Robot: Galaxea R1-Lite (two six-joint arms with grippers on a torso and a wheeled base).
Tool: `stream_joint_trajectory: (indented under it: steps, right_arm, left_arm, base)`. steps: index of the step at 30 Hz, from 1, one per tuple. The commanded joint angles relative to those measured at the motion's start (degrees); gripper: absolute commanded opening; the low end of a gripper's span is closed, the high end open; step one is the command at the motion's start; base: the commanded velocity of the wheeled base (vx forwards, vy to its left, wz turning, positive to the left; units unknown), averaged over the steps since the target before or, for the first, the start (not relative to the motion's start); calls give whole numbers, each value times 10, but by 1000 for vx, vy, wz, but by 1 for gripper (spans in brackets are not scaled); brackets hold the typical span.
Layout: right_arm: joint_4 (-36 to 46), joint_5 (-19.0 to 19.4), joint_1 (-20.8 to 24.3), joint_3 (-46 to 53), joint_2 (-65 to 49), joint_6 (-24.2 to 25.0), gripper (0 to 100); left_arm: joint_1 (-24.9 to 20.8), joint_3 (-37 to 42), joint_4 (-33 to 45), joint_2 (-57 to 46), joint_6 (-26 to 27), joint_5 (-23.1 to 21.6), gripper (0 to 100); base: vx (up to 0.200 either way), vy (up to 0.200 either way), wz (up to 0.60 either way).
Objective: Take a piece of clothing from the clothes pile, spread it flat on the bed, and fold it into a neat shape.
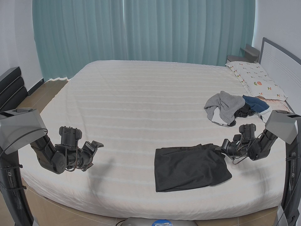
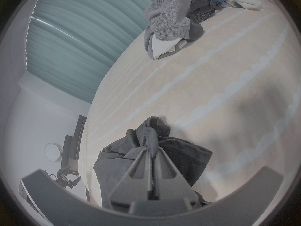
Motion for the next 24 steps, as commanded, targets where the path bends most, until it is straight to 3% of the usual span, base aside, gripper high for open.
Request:
stream_joint_trajectory:
  steps: [1, 19, 20, 24]
  right_arm:
    - [-3, 0, -5, -3, -2, 2, 0]
    - [-6, -2, -27, -8, 1, 2, 0]
    - [-5, -2, -27, -8, 1, 2, 100]
    - [-7, -1, -28, -3, -2, 2, 100]
  left_arm:
    - [0, 0, 0, 1, 0, 0, 100]
    - [0, 0, 0, 1, 0, 0, 100]
    - [0, 0, -1, 1, 0, 0, 100]
    - [1, -1, -1, -1, -3, -1, 100]
  base:
    - [0, 0, 0]
    - [0, 0, 0]
    - [0, 0, 0]
    - [0, 0, 0]
